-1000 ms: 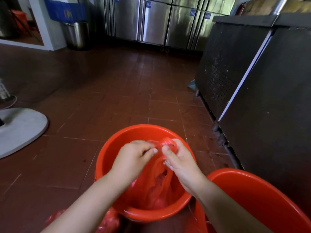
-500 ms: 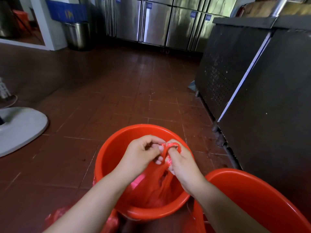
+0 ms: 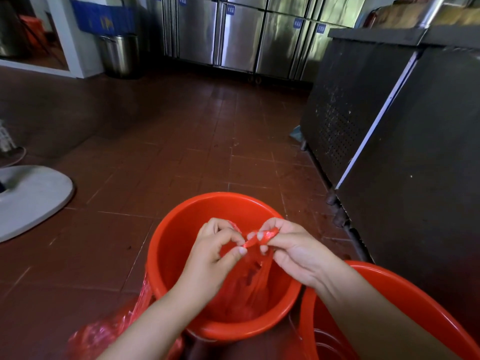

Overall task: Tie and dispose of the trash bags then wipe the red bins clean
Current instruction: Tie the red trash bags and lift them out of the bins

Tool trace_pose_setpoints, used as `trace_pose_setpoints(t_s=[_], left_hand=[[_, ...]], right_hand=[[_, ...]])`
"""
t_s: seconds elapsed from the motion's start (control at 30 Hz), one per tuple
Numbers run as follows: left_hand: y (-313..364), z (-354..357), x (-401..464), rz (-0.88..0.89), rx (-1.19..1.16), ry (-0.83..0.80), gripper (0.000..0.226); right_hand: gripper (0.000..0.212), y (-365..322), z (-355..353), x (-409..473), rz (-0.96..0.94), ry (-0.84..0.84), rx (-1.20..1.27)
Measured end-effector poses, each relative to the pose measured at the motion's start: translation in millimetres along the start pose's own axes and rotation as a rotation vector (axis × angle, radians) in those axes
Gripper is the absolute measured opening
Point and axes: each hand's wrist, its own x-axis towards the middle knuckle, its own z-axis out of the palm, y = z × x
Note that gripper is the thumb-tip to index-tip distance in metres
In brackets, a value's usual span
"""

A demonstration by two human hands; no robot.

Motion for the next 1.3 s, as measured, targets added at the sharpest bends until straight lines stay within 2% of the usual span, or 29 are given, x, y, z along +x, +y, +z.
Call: trace_pose_setpoints(t_s=[0.1,0.17,0.23,0.3,0.37,0.43,0.5,0.67,0.73,0.8,0.87,0.9,0.97,1.03,1.1,1.13,1.17,1.2,1.27,1.3], left_hand=[[-4.3,4.8,8.6,-0.086,0.013,-0.050,0.033],[-1.4,6.6,14.3,-0.232,-0.118,-0.216,0.042],[1.8,5.7,20.1,-0.409,-0.284,-0.369,0.024],[6.5,4.9,26.6,-0.596,-0.333,-0.389,0.007],[6.2,4.4,29.0,-0.752,-0.323,-0.443,0.023],[1.9,7.0,24.7,-0.894,-0.479,-0.397,0.043],[5.2,8.8,18.4,-0.937,-0.602,-0.310,0.039],[8.8,19.2,19.2,-0.889,-0.777,-0.178,0.013],[8.3,21.6,19.3,-0.898,-0.835,-0.114,0.012],[6.5,24.2,22.3,-0.914,-0.858,0.017,0.011],[-3.5,20.0,29.4,-0.914,-0.808,0.196,0.015],[-12.4,12.3,33.3,-0.905,-0.748,0.287,0.019],[-35.4,-15.8,38.1,-0.848,-0.510,0.465,0.024],[-60.6,-49.8,34.4,-0.717,0.068,0.476,0.019],[-73.8,-68.2,24.3,-0.580,0.624,0.369,0.015],[-75.6,-68.2,21.4,-0.514,0.716,0.350,0.017],[-74.4,-63.3,20.4,-0.463,0.692,0.345,0.017],[-69.8,-56.5,21.5,-0.427,0.550,0.342,0.017],[-52.8,-36.6,29.2,-0.467,-0.089,0.311,0.020],[-42.4,-25.4,34.3,-0.531,-0.411,0.270,0.021]], right_hand=[[0.030,0.5,0.4,0.2,-0.057,-0.011,-0.195],[0.034,-0.1,1.3,-0.3,-0.125,-0.043,-0.363],[0.034,0.3,-1.9,-1.9,-0.277,-0.036,-0.589],[0.031,2.6,-9.4,-2.2,-0.510,0.030,-0.938],[0.029,9.4,-15.9,-0.9,-0.765,0.141,-1.171],[0.028,19.3,-16.3,-0.6,-0.910,0.213,-1.149],[0.023,30.7,-14.8,1.3,-0.974,0.257,-1.032],[0.011,45.7,-14.9,2.3,-0.921,0.292,-0.858],[0.013,45.8,-13.3,0.0,-0.877,0.271,-0.844],[0.015,45.2,-13.2,-1.8,-0.831,0.227,-0.906],[0.006,44.7,-17.9,-4.7,-0.757,0.172,-1.030],[0.004,46.4,-23.8,-6.4,-0.703,0.135,-1.156],[0.016,52.3,-44.3,-10.3,-0.599,0.043,-1.447],[0.019,50.8,-64.8,-14.2,-0.492,0.011,-1.599],[0.019,44.0,-75.5,-13.8,-0.447,0.009,-1.563],[0.021,41.4,-75.8,-11.2,-0.431,0.023,-1.484],[0.025,40.3,-74.2,-7.1,-0.408,0.063,-1.348],[0.027,39.9,-68.8,-3.0,-0.374,0.117,-1.117],[0.025,36.3,-52.3,4.1,-0.250,0.186,-0.441],[0.028,33.5,-44.0,8.7,-0.172,0.168,-0.096]])
